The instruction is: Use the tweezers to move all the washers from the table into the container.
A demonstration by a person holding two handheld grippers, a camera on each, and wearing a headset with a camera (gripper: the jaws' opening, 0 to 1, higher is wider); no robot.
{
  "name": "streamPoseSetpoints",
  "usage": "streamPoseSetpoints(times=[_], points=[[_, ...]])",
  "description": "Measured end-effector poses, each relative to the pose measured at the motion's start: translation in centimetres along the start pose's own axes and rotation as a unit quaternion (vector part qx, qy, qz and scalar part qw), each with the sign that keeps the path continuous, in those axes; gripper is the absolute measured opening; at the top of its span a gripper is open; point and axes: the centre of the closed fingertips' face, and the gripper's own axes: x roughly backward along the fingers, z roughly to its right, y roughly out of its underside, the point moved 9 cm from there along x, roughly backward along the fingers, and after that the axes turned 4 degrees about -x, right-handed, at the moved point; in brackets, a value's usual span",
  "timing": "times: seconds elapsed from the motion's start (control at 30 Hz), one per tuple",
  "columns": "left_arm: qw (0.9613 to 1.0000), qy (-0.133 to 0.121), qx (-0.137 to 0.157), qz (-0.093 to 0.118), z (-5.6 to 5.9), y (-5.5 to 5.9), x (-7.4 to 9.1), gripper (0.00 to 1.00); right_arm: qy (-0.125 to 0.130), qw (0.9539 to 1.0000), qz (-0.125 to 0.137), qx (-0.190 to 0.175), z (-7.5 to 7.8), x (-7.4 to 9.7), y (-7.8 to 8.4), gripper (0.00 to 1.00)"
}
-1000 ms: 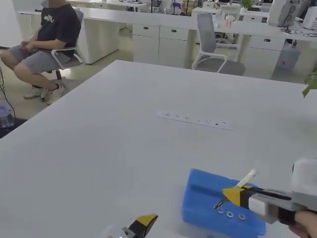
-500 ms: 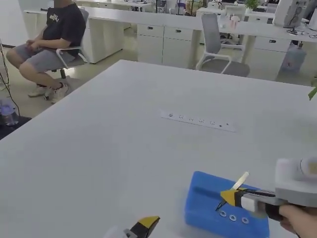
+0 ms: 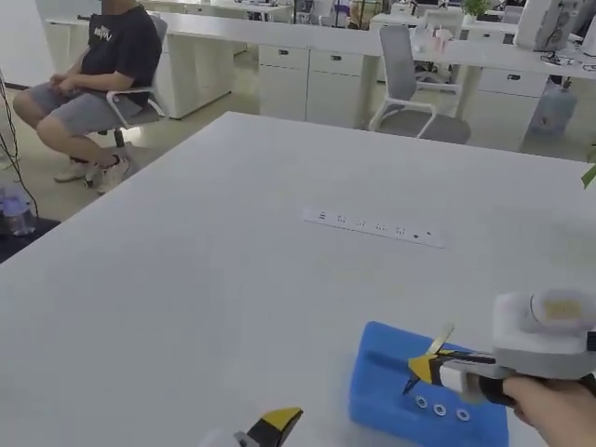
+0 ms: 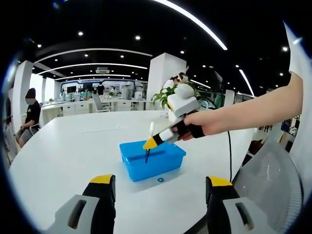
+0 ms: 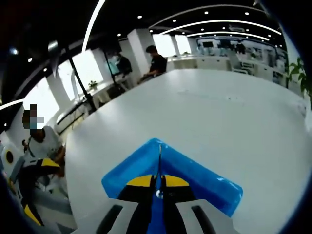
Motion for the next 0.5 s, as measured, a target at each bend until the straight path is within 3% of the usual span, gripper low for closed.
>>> streamPoseSetpoints(times=[0.5], points=[[1.0000, -0.002, 0.000, 0.001, -0.05, 0.09, 0.06, 0.76, -0.002, 0.9996, -0.013, 0.025, -0.42, -0.27, 0.16, 0.04]])
